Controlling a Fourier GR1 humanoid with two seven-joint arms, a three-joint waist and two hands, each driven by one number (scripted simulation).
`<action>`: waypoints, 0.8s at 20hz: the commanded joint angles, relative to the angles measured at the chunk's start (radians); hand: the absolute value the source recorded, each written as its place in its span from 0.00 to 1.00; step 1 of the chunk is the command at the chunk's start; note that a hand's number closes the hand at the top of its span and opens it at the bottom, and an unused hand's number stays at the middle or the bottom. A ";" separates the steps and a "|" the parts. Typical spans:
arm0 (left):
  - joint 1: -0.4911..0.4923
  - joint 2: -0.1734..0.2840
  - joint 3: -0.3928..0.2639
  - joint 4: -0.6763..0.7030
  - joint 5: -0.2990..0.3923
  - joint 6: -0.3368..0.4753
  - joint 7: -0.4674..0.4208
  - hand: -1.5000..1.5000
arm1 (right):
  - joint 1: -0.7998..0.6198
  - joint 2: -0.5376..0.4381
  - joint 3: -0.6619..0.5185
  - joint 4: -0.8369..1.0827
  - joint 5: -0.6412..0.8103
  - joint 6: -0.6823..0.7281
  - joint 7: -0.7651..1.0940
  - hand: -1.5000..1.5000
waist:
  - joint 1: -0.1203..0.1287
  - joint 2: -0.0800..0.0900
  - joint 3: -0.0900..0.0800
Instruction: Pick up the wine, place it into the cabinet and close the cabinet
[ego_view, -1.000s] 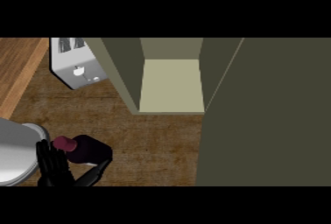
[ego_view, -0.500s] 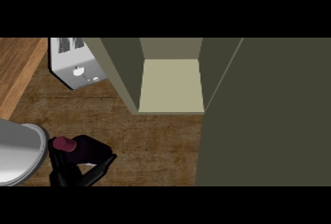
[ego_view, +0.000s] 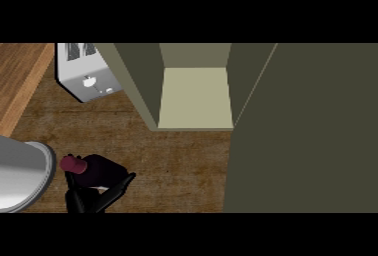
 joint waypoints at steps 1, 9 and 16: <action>-0.035 -0.003 -0.005 0.108 0.053 -0.044 -0.104 0.00 | -0.051 0.009 0.022 -0.133 -0.040 -0.053 0.125 0.00 | 0.002 0.000 -0.001; -0.045 0.014 -0.006 0.110 0.036 -0.198 -0.045 1.00 | 0.018 0.005 -0.041 -0.107 -0.112 0.010 0.056 0.00 | -0.002 0.000 0.000; -0.041 0.060 -0.097 0.029 -0.138 -0.025 -0.012 1.00 | 0.027 0.026 -0.014 -0.092 -0.060 0.010 0.040 0.00 | 0.001 -0.002 0.001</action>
